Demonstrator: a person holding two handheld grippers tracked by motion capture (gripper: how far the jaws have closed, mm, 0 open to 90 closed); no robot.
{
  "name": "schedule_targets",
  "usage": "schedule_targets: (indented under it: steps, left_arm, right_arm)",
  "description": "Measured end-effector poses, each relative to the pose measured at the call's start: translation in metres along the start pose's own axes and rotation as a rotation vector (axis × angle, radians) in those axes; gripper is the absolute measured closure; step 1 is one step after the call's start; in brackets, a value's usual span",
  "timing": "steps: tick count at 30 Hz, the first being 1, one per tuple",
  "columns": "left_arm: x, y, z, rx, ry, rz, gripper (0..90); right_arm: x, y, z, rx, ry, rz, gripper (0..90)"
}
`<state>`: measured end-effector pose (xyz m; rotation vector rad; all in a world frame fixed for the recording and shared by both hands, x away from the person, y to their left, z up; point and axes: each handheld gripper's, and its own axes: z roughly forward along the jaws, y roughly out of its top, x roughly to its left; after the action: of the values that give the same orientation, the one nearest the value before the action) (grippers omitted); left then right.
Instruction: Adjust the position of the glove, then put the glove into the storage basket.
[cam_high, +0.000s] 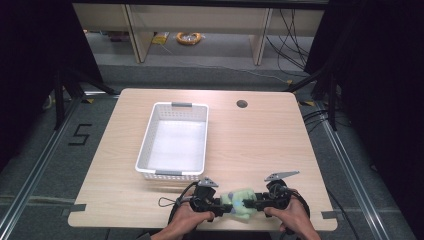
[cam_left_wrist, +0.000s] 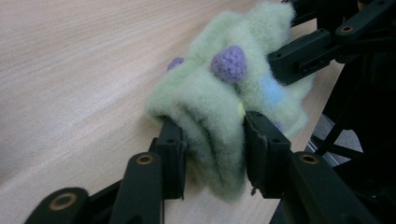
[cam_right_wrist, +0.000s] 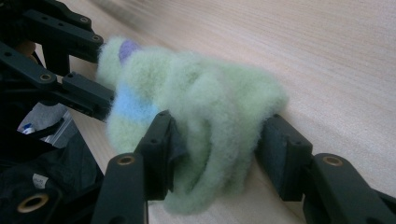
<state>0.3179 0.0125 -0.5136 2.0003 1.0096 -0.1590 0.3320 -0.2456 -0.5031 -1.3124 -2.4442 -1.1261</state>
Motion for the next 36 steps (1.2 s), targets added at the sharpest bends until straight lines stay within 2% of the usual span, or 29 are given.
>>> schedule_targets:
  steps: [1,3,7,8,10,11,13,14,17,18,19,23,24,26,28,29,30,32,33,34,35,36]
  left_arm:
    - [-0.001,0.001,-0.002,0.023,0.008,0.006,63.7]
    - [0.000,0.001,-0.002,0.014,-0.015,0.018,66.4]
    - [0.000,0.000,-0.002,0.006,-0.008,0.019,68.0]
    - [0.001,0.001,-0.003,0.018,-0.003,0.027,68.4]
    - [0.001,0.001,-0.003,0.013,-0.008,0.026,68.8]
    - [0.001,0.001,-0.003,0.012,-0.009,0.028,69.2]
    - [0.001,0.001,-0.003,0.009,-0.028,0.033,70.1]
    - [0.001,0.001,-0.003,0.009,-0.030,0.039,70.2]
    - [-0.001,0.002,-0.004,0.008,-0.017,0.051,71.0]
    - [-0.001,0.002,-0.004,0.008,-0.017,0.051,71.2]
    - [0.000,0.002,-0.004,0.011,-0.038,0.060,71.2]
    - [-0.001,0.001,-0.007,0.002,-0.036,0.064,71.8]
    - [-0.002,0.001,-0.009,0.009,-0.046,0.073,71.8]
    - [-0.004,0.002,-0.014,-0.002,-0.053,0.080,72.0]
    - [-0.005,0.002,-0.016,-0.006,-0.052,0.090,72.0]
    - [-0.005,0.002,-0.018,-0.004,-0.057,0.092,72.0]
    - [-0.006,0.003,-0.019,-0.006,-0.051,0.096,71.9]
    - [-0.006,0.004,-0.022,-0.010,-0.052,0.106,72.0]
    - [-0.007,0.004,-0.024,-0.011,-0.051,0.107,72.0]
    - [-0.007,0.006,-0.027,-0.014,-0.056,0.120,71.9]
    - [-0.007,0.006,-0.027,-0.014,-0.056,0.120,71.9]
    - [-0.007,0.007,-0.028,-0.018,-0.056,0.121,71.9]
  right_arm:
    - [0.000,0.000,0.000,-0.002,0.001,0.001,51.6]
    - [0.000,0.000,0.000,-0.001,0.000,0.005,52.6]
    - [0.000,0.000,0.001,-0.007,0.010,0.008,55.5]
    - [0.000,0.000,0.002,-0.008,0.020,0.001,59.3]
    - [0.001,0.000,0.001,-0.014,0.018,-0.004,61.3]
    - [0.002,0.000,0.001,-0.024,-0.003,-0.003,62.9]
    - [0.002,0.000,0.001,-0.027,0.023,-0.017,67.2]
    - [0.002,0.000,0.001,-0.033,0.014,-0.018,68.1]
    - [0.004,0.000,-0.001,-0.039,0.018,-0.034,70.3]
    - [0.004,0.000,-0.002,-0.045,0.017,-0.042,70.8]
    - [0.004,0.000,-0.002,-0.045,0.017,-0.042,70.8]
    - [0.009,0.002,-0.003,-0.042,0.024,-0.044,72.2]
    - [0.010,0.003,-0.004,-0.053,0.000,-0.062,72.4]
    - [0.014,0.004,-0.007,-0.065,0.016,-0.076,73.1]
    - [0.016,0.005,-0.008,-0.065,0.008,-0.077,73.2]
    - [0.019,0.006,-0.009,-0.083,0.009,-0.082,73.4]
    - [0.022,0.006,-0.009,-0.068,0.016,-0.062,73.4]
    - [0.022,0.007,-0.010,-0.073,0.008,-0.070,73.5]
    - [0.022,0.007,-0.010,-0.082,0.025,-0.074,73.5]
    - [0.023,0.009,-0.012,-0.093,0.020,-0.092,73.6]
    - [0.023,0.009,-0.012,-0.093,0.020,-0.092,73.6]
    - [0.027,0.010,-0.014,-0.081,0.012,-0.071,73.6]
